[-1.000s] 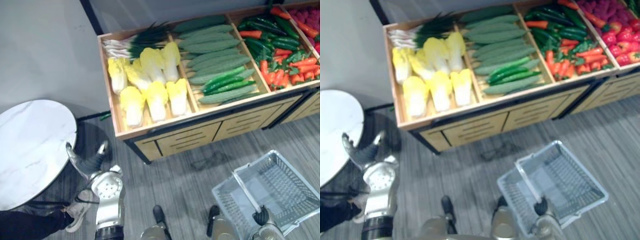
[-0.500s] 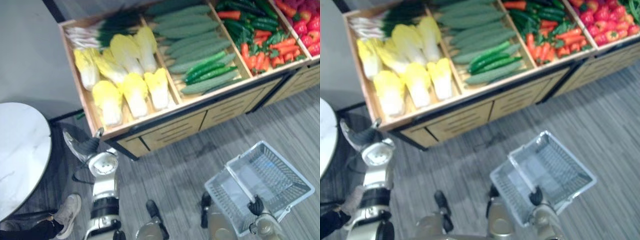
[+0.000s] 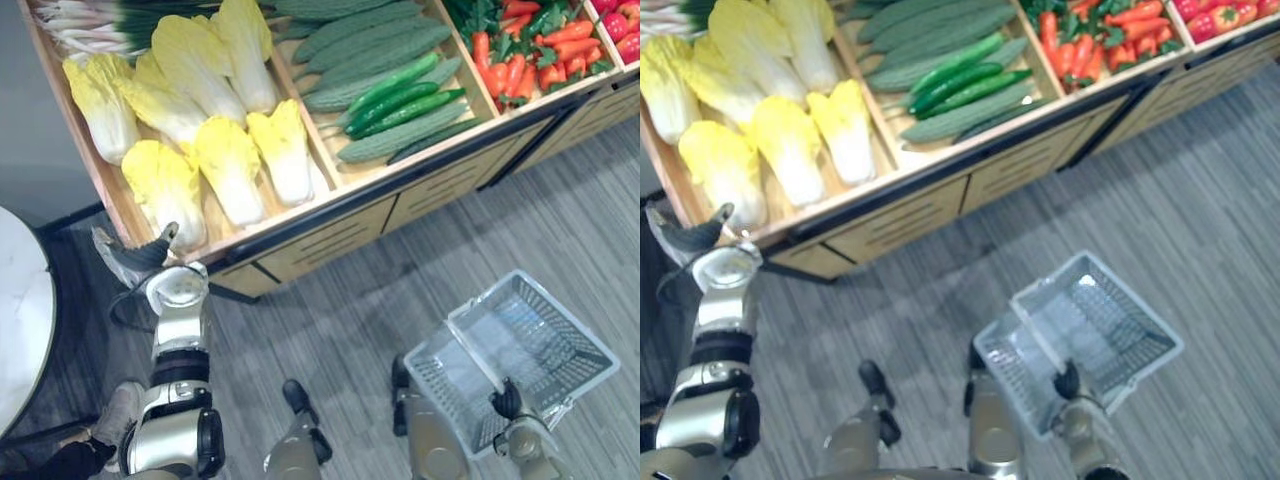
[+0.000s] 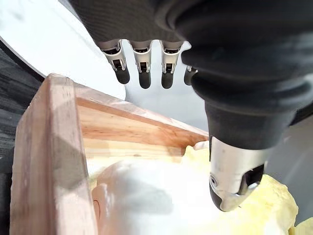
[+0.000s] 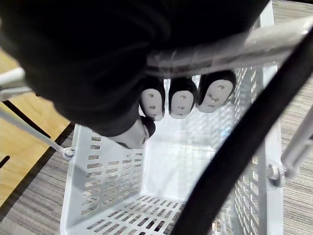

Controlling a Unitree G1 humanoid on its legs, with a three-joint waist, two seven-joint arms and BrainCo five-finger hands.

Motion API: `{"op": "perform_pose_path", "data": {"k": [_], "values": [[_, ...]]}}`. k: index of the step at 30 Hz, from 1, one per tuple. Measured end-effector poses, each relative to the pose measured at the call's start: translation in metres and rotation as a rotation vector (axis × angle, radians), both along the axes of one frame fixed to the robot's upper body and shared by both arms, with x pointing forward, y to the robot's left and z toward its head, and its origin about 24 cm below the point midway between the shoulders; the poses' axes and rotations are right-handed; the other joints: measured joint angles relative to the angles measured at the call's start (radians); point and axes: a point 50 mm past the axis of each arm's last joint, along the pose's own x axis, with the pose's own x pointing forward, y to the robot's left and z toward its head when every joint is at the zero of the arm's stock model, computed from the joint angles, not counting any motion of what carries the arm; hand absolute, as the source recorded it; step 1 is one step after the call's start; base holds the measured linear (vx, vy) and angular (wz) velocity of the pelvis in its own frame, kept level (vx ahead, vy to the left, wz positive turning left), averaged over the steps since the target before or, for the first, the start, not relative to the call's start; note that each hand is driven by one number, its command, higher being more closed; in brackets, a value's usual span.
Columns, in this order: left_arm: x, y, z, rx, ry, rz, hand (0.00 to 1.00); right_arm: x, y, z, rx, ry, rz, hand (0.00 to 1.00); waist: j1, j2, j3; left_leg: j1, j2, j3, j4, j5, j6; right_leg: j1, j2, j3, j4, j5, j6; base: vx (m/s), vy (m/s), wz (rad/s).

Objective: Pick vegetable in the basket

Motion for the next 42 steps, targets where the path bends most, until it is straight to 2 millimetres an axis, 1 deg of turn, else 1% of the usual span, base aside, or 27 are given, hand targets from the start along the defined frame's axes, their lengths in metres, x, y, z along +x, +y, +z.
{"op": "perform_pose_path", "data": {"k": [6,14,17,20,21,22,31,39,41,42], "values": [[0.008,-0.007,0.007,0.014,-0.010,-0.029,0.00,0.003,0.002,0.001,0.005,-0.012,0.016,1.00,-0.004,-0.002,0.002,-0.004,0.000,0.010,0.000,-0.002,-0.002,-0.011,0.004,0.014,-0.007,0.012,-0.001,0.02,0.004,-0.06],[0.021,-0.021,0.024,0.048,-0.047,-0.081,0.00,0.003,0.004,0.000,0.000,-0.023,0.021,1.00,-0.008,-0.002,0.004,-0.005,0.007,0.026,0.000,-0.003,-0.003,-0.027,0.016,0.037,-0.007,0.022,-0.005,0.03,-0.009,-0.09],[0.022,-0.022,0.027,0.051,-0.055,-0.085,0.00,0.005,0.005,0.002,0.000,-0.032,0.024,1.00,-0.009,-0.003,0.010,-0.005,0.009,0.032,0.000,-0.003,-0.003,-0.032,0.016,0.043,-0.007,0.024,-0.006,0.03,-0.007,-0.09],[0.026,-0.018,0.031,0.057,-0.047,-0.074,0.00,0.010,0.006,0.004,-0.004,-0.050,0.028,1.00,-0.009,-0.003,0.028,-0.009,0.009,0.043,0.000,-0.003,-0.003,-0.041,0.016,0.052,-0.007,0.029,-0.007,0.03,-0.007,-0.07],[0.026,-0.015,0.036,0.066,-0.056,-0.067,0.00,0.011,0.006,0.005,-0.007,-0.057,0.026,1.00,-0.014,-0.004,0.037,-0.011,0.009,0.043,0.000,-0.002,-0.003,-0.043,0.017,0.052,-0.008,0.030,-0.008,0.04,-0.009,0.01],[0.026,-0.015,0.037,0.067,-0.057,-0.066,0.00,0.011,0.006,0.005,-0.008,-0.058,0.026,1.00,-0.014,-0.004,0.038,-0.012,0.009,0.043,0.000,-0.002,-0.003,-0.044,0.017,0.051,-0.009,0.030,-0.008,0.04,-0.009,0.00],[0.028,-0.008,0.032,0.057,-0.008,-0.033,0.00,0.012,0.008,0.005,-0.010,-0.057,0.039,1.00,-0.013,-0.005,0.039,-0.021,0.007,0.043,0.000,-0.002,-0.003,-0.053,0.015,0.052,-0.009,0.030,-0.008,0.05,-0.004,0.00],[0.029,-0.005,0.020,0.060,0.089,-0.015,0.00,0.012,0.009,0.004,-0.008,-0.057,0.046,1.00,-0.015,-0.008,0.040,-0.027,0.007,0.039,0.000,-0.002,-0.003,-0.057,0.014,0.049,-0.008,0.030,-0.008,0.03,-0.004,0.01],[0.030,-0.003,0.020,0.057,0.103,-0.012,0.00,0.012,0.010,0.003,-0.010,-0.057,0.047,1.00,-0.015,-0.010,0.041,-0.029,0.007,0.037,0.000,-0.002,-0.003,-0.057,0.015,0.047,-0.008,0.030,-0.007,0.05,-0.006,0.03],[0.030,0.001,0.021,0.059,0.121,-0.006,0.00,0.013,0.010,0.004,-0.011,-0.060,0.051,1.00,-0.016,-0.012,0.042,-0.029,0.007,0.037,0.000,-0.002,-0.003,-0.057,0.015,0.047,-0.008,0.030,-0.007,0.05,-0.004,0.00]]}}
